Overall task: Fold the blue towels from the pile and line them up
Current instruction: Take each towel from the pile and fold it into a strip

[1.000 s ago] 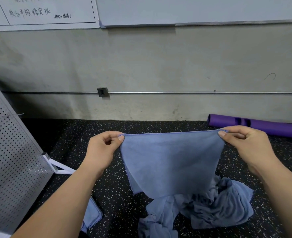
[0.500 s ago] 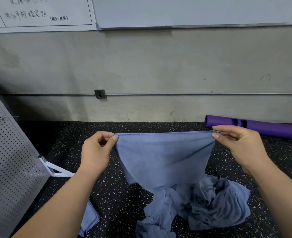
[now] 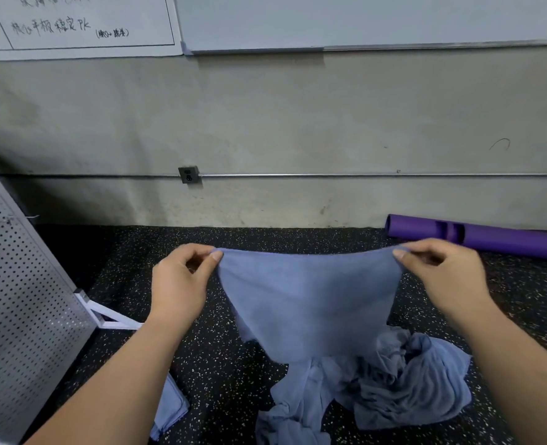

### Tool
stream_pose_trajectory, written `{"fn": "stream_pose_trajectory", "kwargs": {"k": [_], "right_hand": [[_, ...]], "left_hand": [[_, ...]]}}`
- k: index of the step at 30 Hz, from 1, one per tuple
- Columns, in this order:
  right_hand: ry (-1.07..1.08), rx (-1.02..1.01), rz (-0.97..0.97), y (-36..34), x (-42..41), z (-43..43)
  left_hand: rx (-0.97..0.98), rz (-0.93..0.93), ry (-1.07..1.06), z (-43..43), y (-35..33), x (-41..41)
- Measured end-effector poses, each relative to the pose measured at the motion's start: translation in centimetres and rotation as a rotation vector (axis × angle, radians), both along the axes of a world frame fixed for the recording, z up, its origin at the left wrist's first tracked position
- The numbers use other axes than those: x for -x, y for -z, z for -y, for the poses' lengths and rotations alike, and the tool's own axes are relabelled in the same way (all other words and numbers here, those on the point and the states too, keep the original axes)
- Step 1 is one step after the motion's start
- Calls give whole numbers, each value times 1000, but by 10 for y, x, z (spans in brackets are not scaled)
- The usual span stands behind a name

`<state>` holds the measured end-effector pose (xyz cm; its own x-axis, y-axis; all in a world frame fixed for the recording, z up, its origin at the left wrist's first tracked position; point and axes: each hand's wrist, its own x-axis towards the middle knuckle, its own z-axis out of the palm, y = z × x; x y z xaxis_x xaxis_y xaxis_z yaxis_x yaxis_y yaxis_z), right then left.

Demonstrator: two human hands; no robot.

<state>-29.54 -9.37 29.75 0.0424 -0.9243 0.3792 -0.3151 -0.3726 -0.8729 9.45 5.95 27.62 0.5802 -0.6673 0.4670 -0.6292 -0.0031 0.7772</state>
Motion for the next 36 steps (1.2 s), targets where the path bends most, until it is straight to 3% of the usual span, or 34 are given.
{"fn": "stream_pose_trajectory", "kwargs": {"k": [2, 6, 9, 12, 16, 31, 36], "right_hand": [[22, 24, 122, -1, 2, 2], [-15, -30, 74, 1, 1, 1], [33, -1, 156, 0, 5, 3], [-3, -74, 52, 3, 7, 4], [4, -65, 166, 3, 10, 5], [-89, -101, 94, 3, 10, 2], [-82, -155, 160, 5, 9, 7]], "left_hand": [[34, 14, -17, 1, -2, -1], [-23, 27, 12, 1, 0, 1], [-15, 19, 23, 0, -2, 2], [-104, 58, 51, -1, 0, 3], [-47, 31, 31, 0, -1, 1], [-89, 74, -27, -1, -3, 2], [-84, -24, -20, 0, -4, 4]]}}
